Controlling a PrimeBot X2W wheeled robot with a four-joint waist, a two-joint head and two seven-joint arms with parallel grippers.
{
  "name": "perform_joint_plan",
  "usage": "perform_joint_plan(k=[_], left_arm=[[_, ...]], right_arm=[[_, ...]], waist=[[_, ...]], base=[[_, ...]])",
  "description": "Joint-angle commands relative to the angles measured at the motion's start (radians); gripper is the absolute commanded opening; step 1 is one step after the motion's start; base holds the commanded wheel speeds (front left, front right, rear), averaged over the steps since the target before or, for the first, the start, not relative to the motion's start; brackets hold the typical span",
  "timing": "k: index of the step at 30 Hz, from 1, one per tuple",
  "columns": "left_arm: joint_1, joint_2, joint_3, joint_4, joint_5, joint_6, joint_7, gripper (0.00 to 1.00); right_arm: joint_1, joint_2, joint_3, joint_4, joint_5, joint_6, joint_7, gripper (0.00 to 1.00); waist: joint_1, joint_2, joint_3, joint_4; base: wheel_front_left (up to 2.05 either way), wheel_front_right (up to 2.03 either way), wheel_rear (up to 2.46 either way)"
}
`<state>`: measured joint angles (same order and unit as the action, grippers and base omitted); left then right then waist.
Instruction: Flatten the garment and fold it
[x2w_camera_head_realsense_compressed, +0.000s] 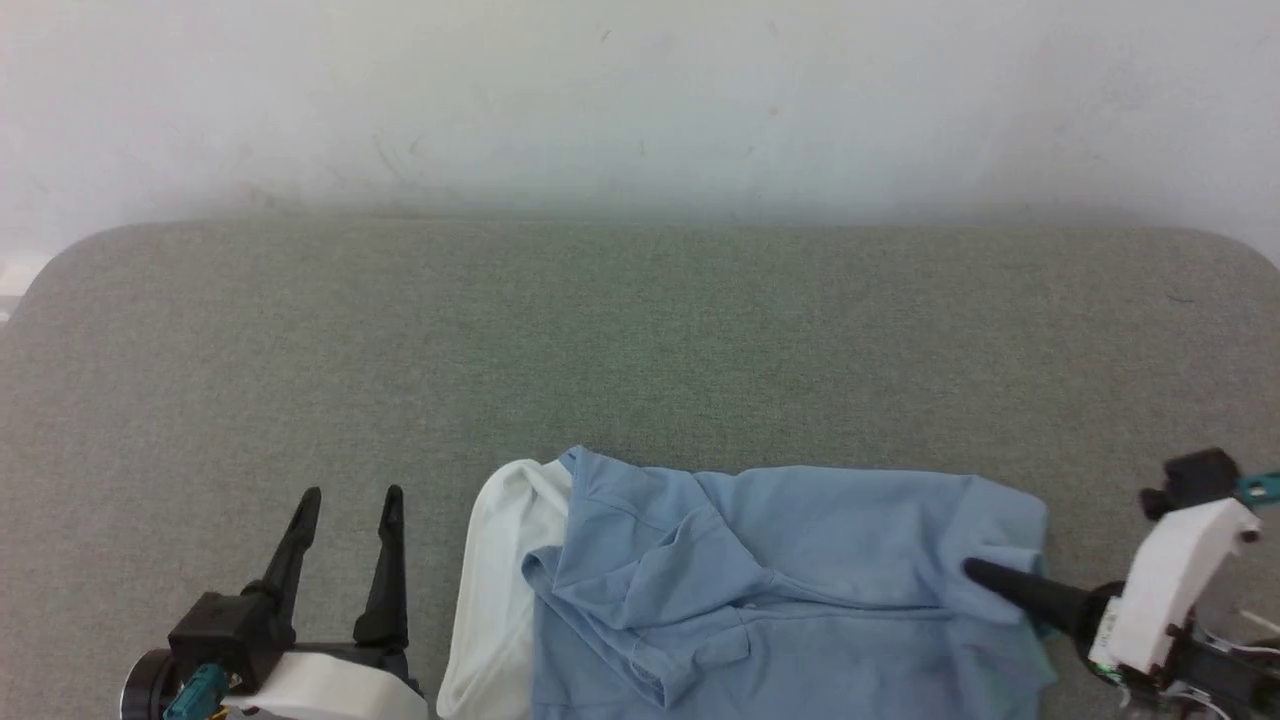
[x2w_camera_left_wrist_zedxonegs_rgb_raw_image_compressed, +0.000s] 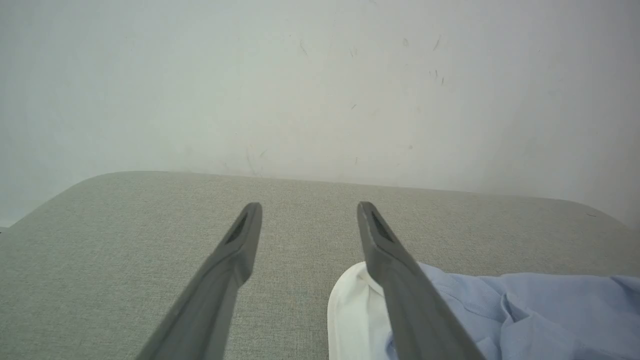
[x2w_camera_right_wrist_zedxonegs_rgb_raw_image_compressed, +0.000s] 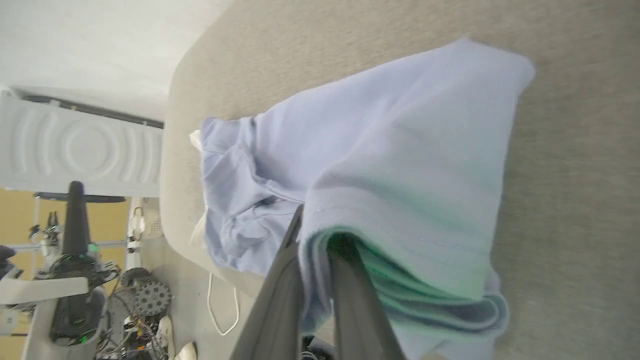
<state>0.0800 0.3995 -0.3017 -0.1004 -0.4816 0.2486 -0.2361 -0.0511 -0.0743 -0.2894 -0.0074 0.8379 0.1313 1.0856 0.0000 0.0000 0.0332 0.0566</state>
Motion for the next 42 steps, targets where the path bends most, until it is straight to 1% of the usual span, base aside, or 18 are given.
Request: perform_joint_plan(k=[1, 3, 5, 7, 10, 15, 18, 21, 23, 24, 25, 27, 31, 34, 37, 40, 42], left_arm=[[0.001, 0.002, -0.002, 0.0, 0.009, 0.006, 0.003, 1.0], [-0.001, 0.003, -0.004, 0.002, 0.008, 0.005, 0.005, 1.0], [-0.005, 0.003, -0.006, 0.003, 0.007, 0.003, 0.007, 1.0], [-0.01, 0.003, -0.011, 0.006, 0.007, 0.0, 0.009, 1.0], [-0.021, 0.001, -0.021, 0.011, 0.006, -0.007, 0.011, 1.0], [-0.045, -0.014, -0.041, 0.027, 0.005, -0.019, 0.013, 1.0], [-0.06, -0.023, -0.05, 0.039, 0.005, -0.026, 0.01, 1.0], [-0.068, -0.031, -0.054, 0.052, 0.004, -0.031, 0.005, 1.0], [-0.071, -0.034, -0.052, 0.06, 0.001, -0.033, 0.002, 1.0], [-0.073, -0.035, -0.052, 0.063, 0.001, -0.034, 0.0, 1.0], [-0.076, -0.036, -0.052, 0.066, 0.001, -0.036, -0.001, 1.0], [-0.082, -0.038, -0.051, 0.071, 0.0, -0.039, -0.004, 1.0], [-0.087, -0.039, -0.045, 0.08, -0.001, -0.04, -0.009, 1.0], [-0.086, -0.039, -0.042, 0.086, -0.002, -0.041, -0.011, 1.0], [-0.084, -0.039, -0.037, 0.089, -0.002, -0.039, -0.013, 1.0], [-0.08, -0.038, -0.033, 0.089, -0.003, -0.036, -0.015, 1.0], [-0.076, -0.037, -0.032, 0.089, -0.003, -0.035, -0.016, 1.0]], right_arm=[[-0.013, 0.01, 0.021, -0.008, 0.06, -0.001, 0.018, 0.0], [-0.02, 0.019, 0.07, 0.0, 0.141, -0.001, 0.04, 0.0], [-0.034, 0.023, 0.133, 0.014, 0.198, -0.001, 0.025, 0.0], [-0.053, 0.023, 0.225, 0.043, 0.26, -0.001, -0.018, 0.0], [-0.097, 0.024, 0.366, 0.098, 0.331, -0.001, -0.125, 0.0], [-0.182, 0.024, 0.576, 0.215, 0.344, -0.001, -0.308, 0.0], [-0.241, 0.024, 0.663, 0.3, 0.296, -0.001, -0.427, 0.0], [-0.292, 0.024, 0.744, 0.375, 0.291, -0.001, -0.533, 0.0], [-0.328, 0.024, 0.799, 0.426, 0.271, -0.001, -0.593, 0.43], [-0.347, 0.024, 0.832, 0.446, 0.254, -0.001, -0.612, 0.67], [-0.366, 0.024, 0.863, 0.463, 0.235, -0.001, -0.634, 1.0], [-0.402, 0.024, 0.916, 0.48, 0.214, -0.001, -0.676, 1.0], [-0.49, 0.009, 1.059, 0.484, 0.109, -0.001, -0.725, 1.0], [-0.561, -0.042, 1.197, 0.445, 0.018, -0.001, -0.742, 1.0], [-0.627, -0.104, 1.31, 0.405, -0.069, -0.001, -0.768, 1.0], [-0.669, -0.159, 1.372, 0.36, -0.126, -0.001, -0.797, 1.0], [-0.677, -0.196, 1.374, 0.332, -0.157, -0.001, -0.828, 1.0]], waist=[[0.0, 0.0, -0.004, 0.005], [0.0, 0.0, -0.007, 0.011], [0.0, 0.0, -0.009, 0.015], [0.0, 0.0, -0.01, 0.023], [0.0, 0.0, -0.011, 0.039], [0.0, 0.0, -0.005, 0.083], [0.0, 0.0, 0.005, 0.106], [0.0, 0.0, 0.016, 0.12], [0.0, 0.0, 0.023, 0.125], [0.0, 0.0, 0.027, 0.128], [0.0, 0.0, 0.031, 0.13], [0.0, 0.0, 0.038, 0.131], [0.0, 0.0, 0.045, 0.125], [0.0, 0.0, 0.047, 0.115], [0.0, 0.0, 0.048, 0.101], [0.0, 0.0, 0.045, 0.086], [0.0, 0.0, 0.04, 0.078]], base=[[0.0, 0.0, 0.0], [0.0, 0.0, 0.0], [0.0, 0.0, 0.0], [0.0, 0.0, 0.0], [0.0, 0.0, 0.0], [0.0, 0.0, 0.0], [0.0, 0.0, 0.0], [0.0, 0.0, 0.0], [0.0, 0.0, 0.0], [0.0, 0.0, 0.0], [0.0, 0.0, 0.0], [0.0, 0.0, 0.0], [0.0, 0.0, 0.0], [0.0, 0.0, 0.0], [0.0, 0.0, 0.0], [0.0, 0.0, 0.0], [0.0, 0.0, 0.0]])
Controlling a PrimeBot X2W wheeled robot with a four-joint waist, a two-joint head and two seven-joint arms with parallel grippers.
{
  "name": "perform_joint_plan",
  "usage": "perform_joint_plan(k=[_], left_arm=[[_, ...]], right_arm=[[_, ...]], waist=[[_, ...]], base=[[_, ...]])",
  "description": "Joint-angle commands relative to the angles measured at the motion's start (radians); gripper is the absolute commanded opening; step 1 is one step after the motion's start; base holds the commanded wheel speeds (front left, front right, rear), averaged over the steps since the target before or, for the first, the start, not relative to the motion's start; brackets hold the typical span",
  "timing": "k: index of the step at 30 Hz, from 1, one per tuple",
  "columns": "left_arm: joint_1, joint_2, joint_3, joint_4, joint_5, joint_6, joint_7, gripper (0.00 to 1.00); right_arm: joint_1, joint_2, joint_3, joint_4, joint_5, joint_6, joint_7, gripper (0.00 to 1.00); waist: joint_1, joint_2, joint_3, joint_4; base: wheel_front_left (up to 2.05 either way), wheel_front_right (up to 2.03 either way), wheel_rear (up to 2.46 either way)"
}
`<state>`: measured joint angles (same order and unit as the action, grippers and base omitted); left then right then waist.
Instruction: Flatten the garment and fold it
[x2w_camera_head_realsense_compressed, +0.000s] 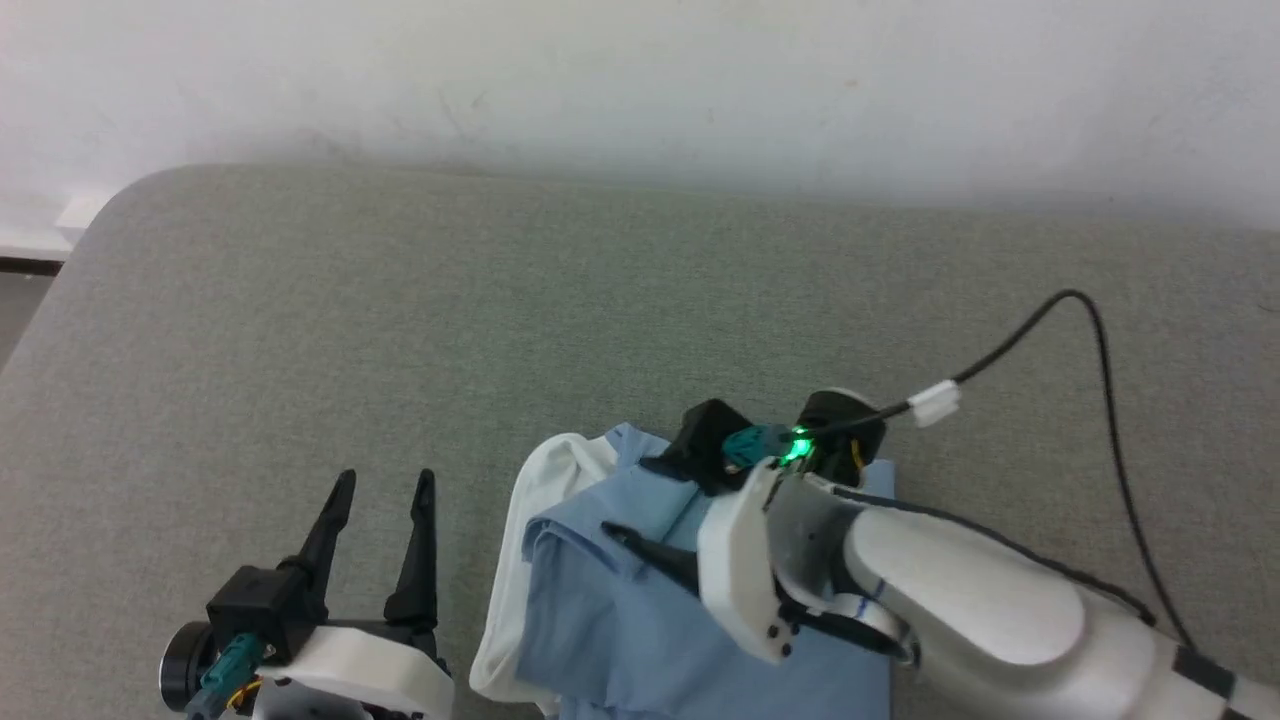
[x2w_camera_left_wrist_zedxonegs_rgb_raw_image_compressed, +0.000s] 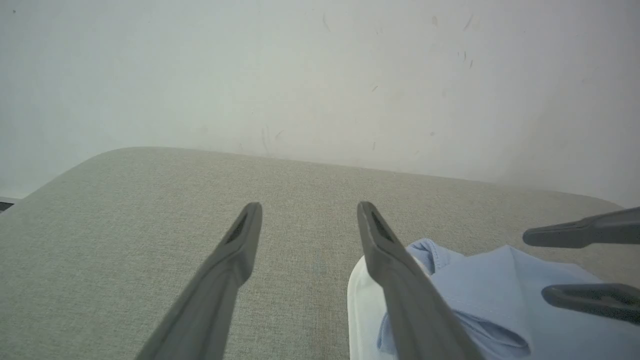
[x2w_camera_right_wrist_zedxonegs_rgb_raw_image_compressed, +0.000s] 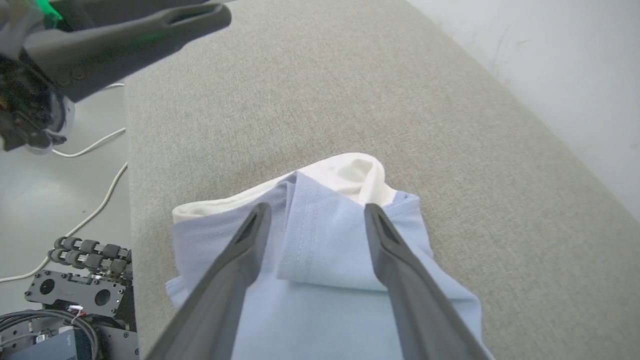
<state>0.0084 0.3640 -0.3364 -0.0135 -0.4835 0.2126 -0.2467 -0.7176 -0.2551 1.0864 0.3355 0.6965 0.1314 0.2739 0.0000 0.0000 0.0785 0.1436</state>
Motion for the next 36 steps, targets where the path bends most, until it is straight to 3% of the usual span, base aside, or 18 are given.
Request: perform_joint_plan(k=[1, 4, 9, 12, 13, 22, 29, 36], left_arm=[[-0.003, -0.001, 0.004, 0.002, -0.001, 0.002, -0.005, 1.0], [0.006, 0.002, 0.009, 0.0, -0.003, 0.009, -0.006, 1.0], [0.021, 0.007, 0.018, -0.011, -0.006, 0.02, -0.006, 1.0], [0.028, 0.012, 0.029, -0.017, -0.011, 0.028, -0.007, 1.0], [0.028, 0.012, 0.029, -0.017, -0.011, 0.028, -0.007, 1.0], [0.045, 0.017, 0.054, -0.015, -0.021, 0.035, -0.01, 1.0], [0.066, 0.014, 0.072, -0.004, -0.024, 0.037, -0.012, 1.0], [0.086, 0.004, 0.078, 0.009, -0.024, 0.033, -0.014, 1.0]], right_arm=[[-0.006, -0.032, -0.016, -0.023, -0.03, -0.001, -0.035, 1.0], [0.046, -0.074, -0.117, -0.053, -0.089, -0.001, -0.105, 1.0], [0.235, -0.098, -0.406, -0.105, -0.236, -0.001, -0.214, 1.0], [0.37, -0.077, -0.591, -0.161, -0.327, -0.001, -0.255, 1.0], [0.37, -0.077, -0.591, -0.161, -0.327, -0.001, -0.255, 1.0], [0.688, 0.049, -0.985, -0.367, -0.484, -0.001, -0.295, 1.0], [0.807, 0.147, -1.223, -0.433, -0.456, -0.001, -0.198, 1.0], [0.817, 0.172, -1.316, -0.267, -0.175, -0.001, 0.137, 1.0]], waist=[[0.0, 0.0, -0.008, -0.014], [0.0, 0.0, -0.018, -0.031], [0.0, 0.0, -0.029, -0.063], [0.0, 0.0, -0.032, -0.086], [0.0, 0.0, -0.032, -0.086], [0.0, 0.0, -0.041, -0.124], [0.0, 0.0, -0.054, -0.135], [0.0, 0.0, -0.065, -0.127]], base=[[0.0, 0.0, 0.0], [0.0, 0.0, 0.0], [0.0, 0.0, 0.0], [0.0, 0.0, 0.0], [0.0, 0.0, 0.0], [0.0, 0.0, 0.0], [0.0, 0.0, 0.0], [0.0, 0.0, 0.0]])
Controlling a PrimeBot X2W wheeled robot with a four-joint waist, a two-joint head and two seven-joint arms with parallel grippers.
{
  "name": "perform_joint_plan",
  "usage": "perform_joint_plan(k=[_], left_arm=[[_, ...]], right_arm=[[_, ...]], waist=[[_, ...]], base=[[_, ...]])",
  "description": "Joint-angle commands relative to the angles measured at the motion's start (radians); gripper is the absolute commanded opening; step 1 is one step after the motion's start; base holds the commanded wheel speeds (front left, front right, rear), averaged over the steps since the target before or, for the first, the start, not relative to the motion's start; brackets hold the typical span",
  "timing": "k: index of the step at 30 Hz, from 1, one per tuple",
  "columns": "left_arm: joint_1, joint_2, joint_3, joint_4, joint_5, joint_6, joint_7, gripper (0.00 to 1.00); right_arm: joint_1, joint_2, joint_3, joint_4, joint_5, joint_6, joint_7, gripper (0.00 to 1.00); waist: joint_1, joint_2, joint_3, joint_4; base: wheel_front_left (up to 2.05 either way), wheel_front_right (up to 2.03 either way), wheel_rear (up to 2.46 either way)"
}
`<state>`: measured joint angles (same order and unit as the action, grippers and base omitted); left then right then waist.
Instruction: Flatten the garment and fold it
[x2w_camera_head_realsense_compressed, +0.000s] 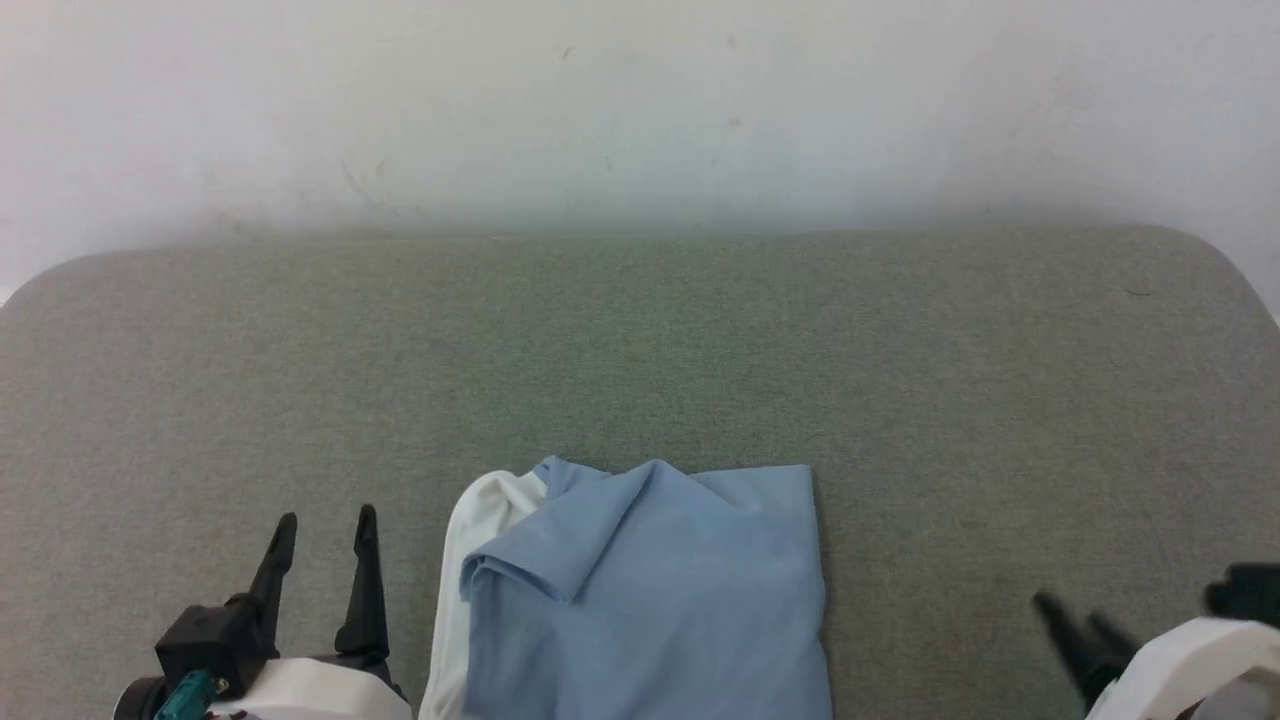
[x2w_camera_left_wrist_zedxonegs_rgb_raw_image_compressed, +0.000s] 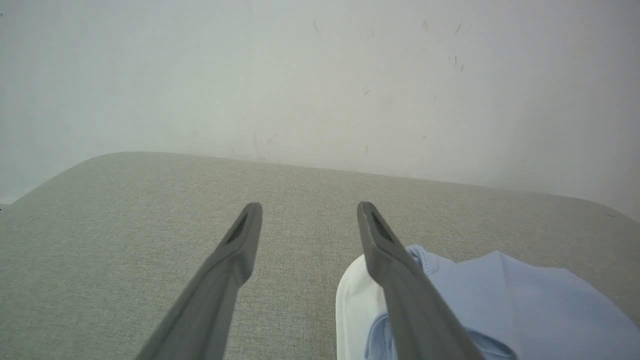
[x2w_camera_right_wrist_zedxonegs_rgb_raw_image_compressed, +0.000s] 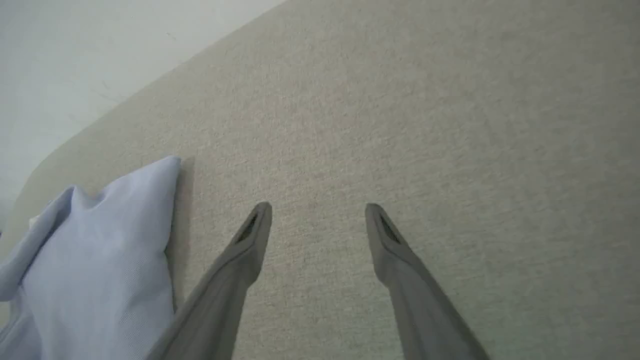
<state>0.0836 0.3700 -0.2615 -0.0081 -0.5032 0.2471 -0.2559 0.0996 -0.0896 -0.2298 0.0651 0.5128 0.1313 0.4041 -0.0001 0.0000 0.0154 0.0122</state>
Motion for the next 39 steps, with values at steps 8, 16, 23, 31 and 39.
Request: perform_joint_plan(k=[8, 16, 23, 31, 39], left_arm=[[0.0, -0.016, -0.012, 0.021, -0.002, -0.019, -0.005, 1.0], [-0.018, -0.024, -0.02, 0.031, 0.0, -0.031, -0.005, 1.0], [-0.024, -0.026, -0.024, 0.043, -0.005, -0.034, -0.003, 1.0], [-0.016, -0.026, -0.025, 0.051, -0.012, -0.03, 0.0, 1.0], [0.003, -0.034, -0.021, 0.041, -0.016, -0.024, -0.002, 1.0]], right_arm=[[-0.096, 0.037, 0.049, 0.203, 0.345, -0.001, 0.372, 1.0], [-0.236, 0.039, 0.227, 0.378, 0.608, -0.001, 0.345, 1.0], [-0.315, 0.039, 0.353, 0.5, 0.629, -0.001, 0.306, 0.0], [-0.345, -0.022, 0.483, 0.41, 0.484, -0.001, 0.217, 0.0], [-0.377, -0.217, 0.652, 0.248, 0.116, -0.001, 0.145, 0.0]], waist=[[0.0001, 0.0, -0.002, 0.038], [0.0001, 0.0, 0.011, 0.067], [0.0001, 0.0, 0.016, 0.074], [0.0001, 0.0, -0.006, 0.05], [0.0001, 0.0, -0.021, -0.041]], base=[[0.0, 0.0, 0.0], [0.0, 0.0, 0.0], [0.0, 0.0, 0.0], [0.0, 0.0, 0.0], [0.0, 0.0, 0.0]])
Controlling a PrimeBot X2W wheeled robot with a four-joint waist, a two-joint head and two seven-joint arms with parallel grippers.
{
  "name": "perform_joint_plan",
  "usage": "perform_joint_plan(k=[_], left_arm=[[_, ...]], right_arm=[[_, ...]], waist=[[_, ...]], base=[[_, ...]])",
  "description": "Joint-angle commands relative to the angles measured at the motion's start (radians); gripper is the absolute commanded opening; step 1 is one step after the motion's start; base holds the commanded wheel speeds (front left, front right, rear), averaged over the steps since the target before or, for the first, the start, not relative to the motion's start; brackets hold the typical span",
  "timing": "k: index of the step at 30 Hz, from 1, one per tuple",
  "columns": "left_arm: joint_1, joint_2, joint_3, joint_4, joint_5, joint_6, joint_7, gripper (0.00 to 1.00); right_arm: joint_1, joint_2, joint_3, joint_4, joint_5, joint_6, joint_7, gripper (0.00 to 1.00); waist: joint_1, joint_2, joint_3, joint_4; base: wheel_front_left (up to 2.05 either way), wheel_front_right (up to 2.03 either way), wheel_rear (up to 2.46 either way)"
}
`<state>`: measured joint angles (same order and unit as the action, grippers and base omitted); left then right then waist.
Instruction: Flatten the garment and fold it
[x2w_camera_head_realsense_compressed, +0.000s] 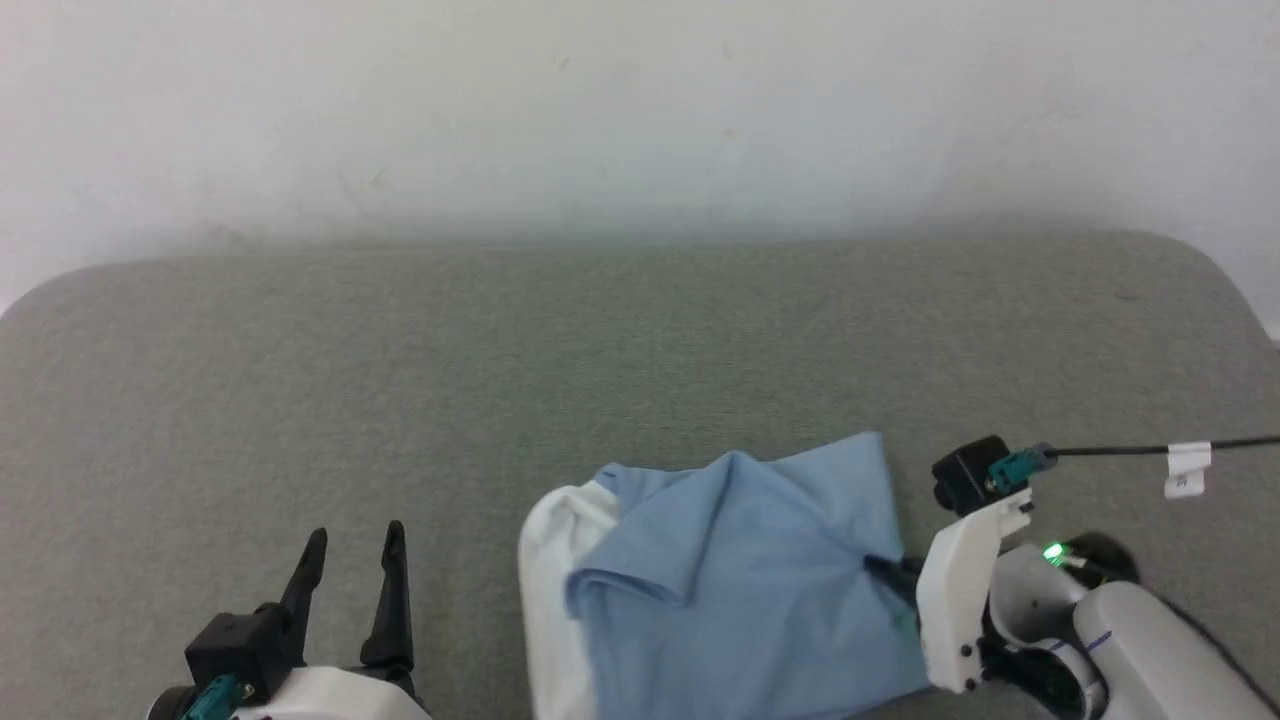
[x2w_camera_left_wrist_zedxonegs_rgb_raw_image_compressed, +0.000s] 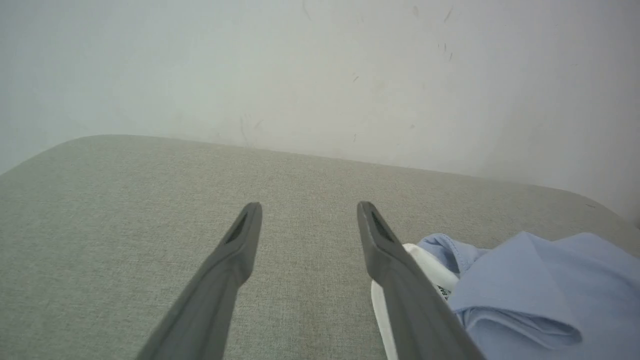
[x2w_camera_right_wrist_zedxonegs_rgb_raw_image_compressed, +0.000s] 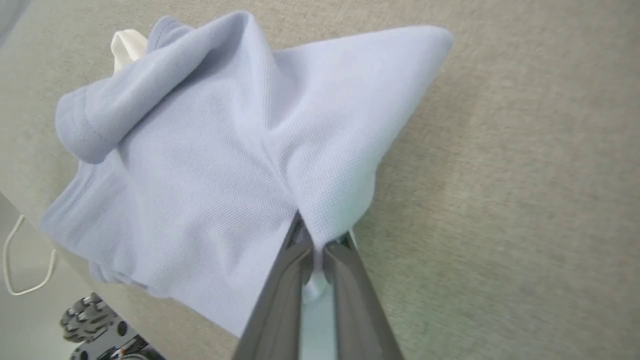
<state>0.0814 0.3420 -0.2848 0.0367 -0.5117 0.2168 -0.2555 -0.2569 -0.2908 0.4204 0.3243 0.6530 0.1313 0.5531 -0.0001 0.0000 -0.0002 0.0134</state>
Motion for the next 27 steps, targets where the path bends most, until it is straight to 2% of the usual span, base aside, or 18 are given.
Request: perform_joint_plan(k=[1, 7, 10, 14, 20, 24, 27], left_arm=[[0.006, -0.007, 0.004, -0.008, -0.007, 0.007, -0.003, 1.0], [-0.014, -0.016, 0.011, -0.044, 0.006, 0.005, -0.004, 1.0], [-0.042, -0.017, 0.012, -0.065, 0.008, -0.006, -0.005, 1.0], [-0.104, 0.011, 0.014, -0.09, 0.032, -0.02, -0.001, 1.0], [-0.211, 0.055, 0.016, -0.135, 0.061, -0.041, 0.023, 1.0], [-0.255, 0.082, 0.019, -0.156, 0.077, -0.047, 0.038, 1.0], [-0.277, 0.092, 0.016, -0.166, 0.085, -0.051, 0.047, 1.0]], right_arm=[[-0.025, -0.033, 0.011, -0.029, -0.061, -0.001, 0.002, 0.0], [-0.056, -0.133, 0.03, -0.111, -0.227, -0.001, 0.052, 0.0], [-0.067, -0.165, 0.0, -0.111, -0.249, -0.001, 0.077, 0.0], [-0.093, -0.202, -0.075, -0.058, -0.263, -0.001, 0.078, 0.0], [-0.166, -0.236, -0.193, 0.098, -0.317, -0.001, -0.027, 0.0], [-0.232, -0.246, -0.284, 0.22, -0.36, -0.001, -0.137, 0.0], [-0.267, -0.227, -0.36, 0.315, -0.387, -0.001, -0.218, 0.0]], waist=[[0.0001, 0.0, -0.001, -0.06], [0.0001, 0.0, 0.066, -0.183], [0.0001, 0.0, 0.124, -0.243], [0.0001, 0.0, 0.215, -0.301], [0.0001, 0.0, 0.339, -0.346], [0.0001, 0.0, 0.387, -0.354], [0.0001, 0.0, 0.404, -0.349]], base=[[0.0, 0.0, 0.0], [0.0, 0.0, 0.0], [0.0, 0.0, 0.0], [0.0, 0.0, 0.0], [0.0, 0.0, 0.0], [0.0, 0.0, 0.0], [0.0, 0.0, 0.0]])
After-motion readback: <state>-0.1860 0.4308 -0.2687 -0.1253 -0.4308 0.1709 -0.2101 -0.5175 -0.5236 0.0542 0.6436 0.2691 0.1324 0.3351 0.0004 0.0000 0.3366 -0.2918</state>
